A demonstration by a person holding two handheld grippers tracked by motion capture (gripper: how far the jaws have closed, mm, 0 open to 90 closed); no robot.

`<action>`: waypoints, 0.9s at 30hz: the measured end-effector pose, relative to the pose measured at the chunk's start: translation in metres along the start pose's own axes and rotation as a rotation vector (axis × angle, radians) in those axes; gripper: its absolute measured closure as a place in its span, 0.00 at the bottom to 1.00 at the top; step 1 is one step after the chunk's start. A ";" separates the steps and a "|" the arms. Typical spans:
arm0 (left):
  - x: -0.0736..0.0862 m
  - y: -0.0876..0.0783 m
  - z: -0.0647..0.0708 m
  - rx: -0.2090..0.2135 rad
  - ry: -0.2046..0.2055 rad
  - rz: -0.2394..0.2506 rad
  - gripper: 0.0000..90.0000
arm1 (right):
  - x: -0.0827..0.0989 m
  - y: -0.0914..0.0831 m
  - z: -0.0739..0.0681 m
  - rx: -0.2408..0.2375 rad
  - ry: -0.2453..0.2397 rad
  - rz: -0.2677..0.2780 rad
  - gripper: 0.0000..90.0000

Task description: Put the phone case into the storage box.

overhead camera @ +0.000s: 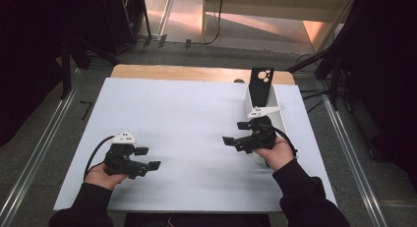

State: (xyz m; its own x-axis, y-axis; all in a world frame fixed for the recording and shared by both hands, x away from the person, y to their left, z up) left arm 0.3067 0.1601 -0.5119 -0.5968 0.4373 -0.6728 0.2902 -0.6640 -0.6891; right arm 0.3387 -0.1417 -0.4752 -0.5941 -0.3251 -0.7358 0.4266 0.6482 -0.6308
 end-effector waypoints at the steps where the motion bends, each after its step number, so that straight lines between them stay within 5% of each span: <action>1: 0.000 0.000 0.000 0.001 0.001 -0.001 0.25 | 0.001 0.000 -0.001 -0.003 0.000 0.000 0.16; 27: 0.000 -0.002 0.003 0.008 0.005 0.006 0.25 | 0.043 -0.019 -0.014 -0.039 -0.023 0.010 0.30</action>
State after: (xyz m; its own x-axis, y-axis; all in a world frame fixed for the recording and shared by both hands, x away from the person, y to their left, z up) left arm 0.3042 0.1593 -0.5099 -0.5914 0.4362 -0.6782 0.2881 -0.6712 -0.6830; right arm 0.2959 -0.1588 -0.4913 -0.5739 -0.3341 -0.7477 0.4054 0.6774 -0.6138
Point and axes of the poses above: each handheld gripper's, and its own axes: y roughly forward along the jaws, x roughly out of its underside, z roughly to its right, the point moved 8 cm from there along y, roughly forward along the jaws
